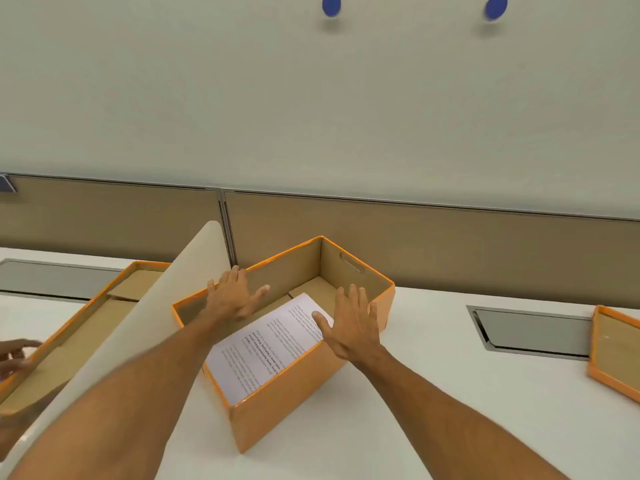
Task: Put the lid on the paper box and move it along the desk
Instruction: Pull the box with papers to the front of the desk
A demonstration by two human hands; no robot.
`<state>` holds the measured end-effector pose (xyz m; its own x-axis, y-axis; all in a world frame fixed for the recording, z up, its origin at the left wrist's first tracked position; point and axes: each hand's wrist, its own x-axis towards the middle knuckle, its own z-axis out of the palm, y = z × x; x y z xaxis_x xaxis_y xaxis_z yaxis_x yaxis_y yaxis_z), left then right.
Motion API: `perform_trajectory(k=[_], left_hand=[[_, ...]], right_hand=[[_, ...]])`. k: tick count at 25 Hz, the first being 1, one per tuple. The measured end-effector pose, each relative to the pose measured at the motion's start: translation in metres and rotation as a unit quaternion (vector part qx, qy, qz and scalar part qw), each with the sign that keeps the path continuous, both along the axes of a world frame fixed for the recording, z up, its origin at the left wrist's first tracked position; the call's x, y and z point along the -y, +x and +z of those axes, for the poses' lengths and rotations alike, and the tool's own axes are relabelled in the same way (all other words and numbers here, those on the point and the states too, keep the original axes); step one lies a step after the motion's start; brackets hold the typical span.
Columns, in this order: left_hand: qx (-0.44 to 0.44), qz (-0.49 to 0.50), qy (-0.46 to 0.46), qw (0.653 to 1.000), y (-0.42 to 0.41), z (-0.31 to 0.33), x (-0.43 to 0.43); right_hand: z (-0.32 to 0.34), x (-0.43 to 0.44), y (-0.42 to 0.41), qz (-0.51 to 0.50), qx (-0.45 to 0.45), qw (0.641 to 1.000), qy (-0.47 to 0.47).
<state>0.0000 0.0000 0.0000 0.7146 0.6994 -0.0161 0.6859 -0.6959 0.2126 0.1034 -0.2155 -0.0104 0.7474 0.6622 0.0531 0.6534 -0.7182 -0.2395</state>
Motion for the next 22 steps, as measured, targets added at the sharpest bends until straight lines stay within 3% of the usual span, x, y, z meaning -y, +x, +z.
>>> perform_trajectory(k=[3,7,15,19,22], left_hand=[[-0.029,0.001,0.025,0.999,0.003,-0.01,-0.01],[-0.007,0.004,0.069,0.998,0.009,-0.011,-0.005],[-0.027,-0.016,0.12,0.992,0.014,0.018,0.001],[-0.036,-0.003,0.065,0.997,0.013,0.014,0.002],[-0.016,-0.003,-0.099,0.995,0.015,-0.001,0.0]], right_hand=[[-0.005,-0.008,0.004,-0.022,-0.02,1.0,0.0],[-0.005,-0.008,0.012,-0.011,-0.037,0.999,0.018],[0.002,0.021,0.053,0.073,0.012,0.994,-0.079],[0.01,0.034,0.052,0.037,0.037,0.995,-0.086],[0.007,0.033,0.038,-0.083,-0.069,0.994,0.001]])
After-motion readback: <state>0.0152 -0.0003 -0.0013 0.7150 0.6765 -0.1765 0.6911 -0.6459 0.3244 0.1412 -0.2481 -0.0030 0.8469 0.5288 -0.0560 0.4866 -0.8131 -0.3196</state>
